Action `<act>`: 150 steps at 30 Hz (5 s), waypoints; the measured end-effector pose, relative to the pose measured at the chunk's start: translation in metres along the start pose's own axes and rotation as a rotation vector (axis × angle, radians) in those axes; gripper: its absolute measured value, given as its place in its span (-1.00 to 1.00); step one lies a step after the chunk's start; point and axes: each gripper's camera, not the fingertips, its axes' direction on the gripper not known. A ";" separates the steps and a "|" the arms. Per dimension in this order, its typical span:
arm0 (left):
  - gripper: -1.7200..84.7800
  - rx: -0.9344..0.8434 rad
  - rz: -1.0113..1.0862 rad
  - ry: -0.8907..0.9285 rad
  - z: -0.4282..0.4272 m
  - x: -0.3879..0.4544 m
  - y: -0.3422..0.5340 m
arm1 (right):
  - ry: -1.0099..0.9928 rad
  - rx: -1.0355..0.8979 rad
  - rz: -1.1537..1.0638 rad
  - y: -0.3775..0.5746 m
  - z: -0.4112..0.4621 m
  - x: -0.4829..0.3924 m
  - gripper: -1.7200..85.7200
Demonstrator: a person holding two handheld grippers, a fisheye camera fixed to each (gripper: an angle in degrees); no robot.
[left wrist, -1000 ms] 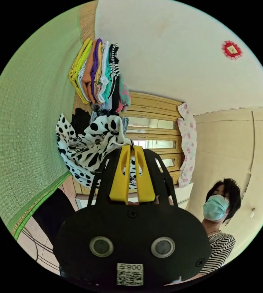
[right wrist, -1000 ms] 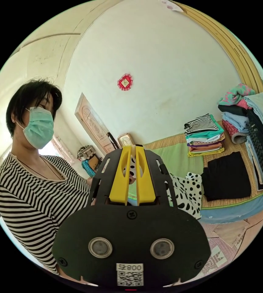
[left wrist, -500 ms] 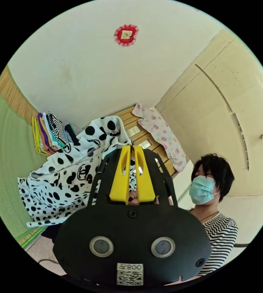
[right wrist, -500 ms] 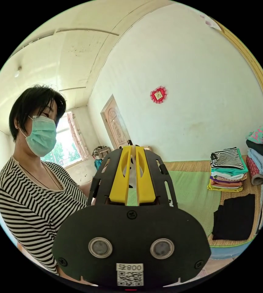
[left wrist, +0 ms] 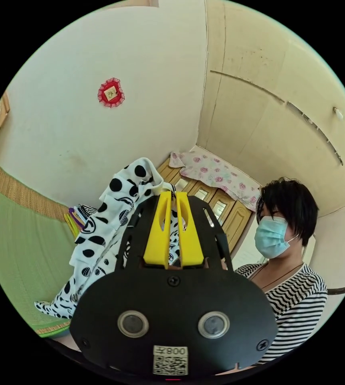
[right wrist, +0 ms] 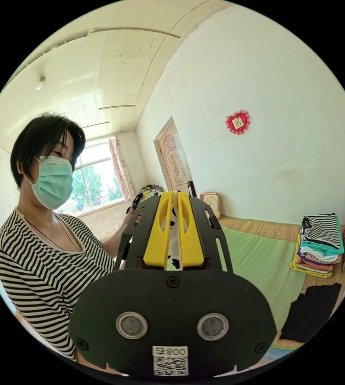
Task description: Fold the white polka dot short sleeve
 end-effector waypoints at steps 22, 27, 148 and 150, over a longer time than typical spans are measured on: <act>-0.91 0.001 0.364 -0.084 -0.099 0.219 0.001 | -0.101 0.021 -0.088 -0.014 -0.038 -0.037 -0.91; -0.91 -0.016 0.437 -0.105 -0.113 0.254 0.001 | -0.148 0.048 -0.133 -0.021 -0.053 -0.052 -0.91; -0.95 -0.292 -0.592 -0.696 -0.127 -0.377 -0.039 | 0.284 -0.777 0.719 0.025 0.266 0.338 -0.95; -0.95 -0.237 -0.475 -0.665 -0.108 -0.369 -0.097 | 0.288 -0.659 0.599 -0.073 0.271 0.353 -0.95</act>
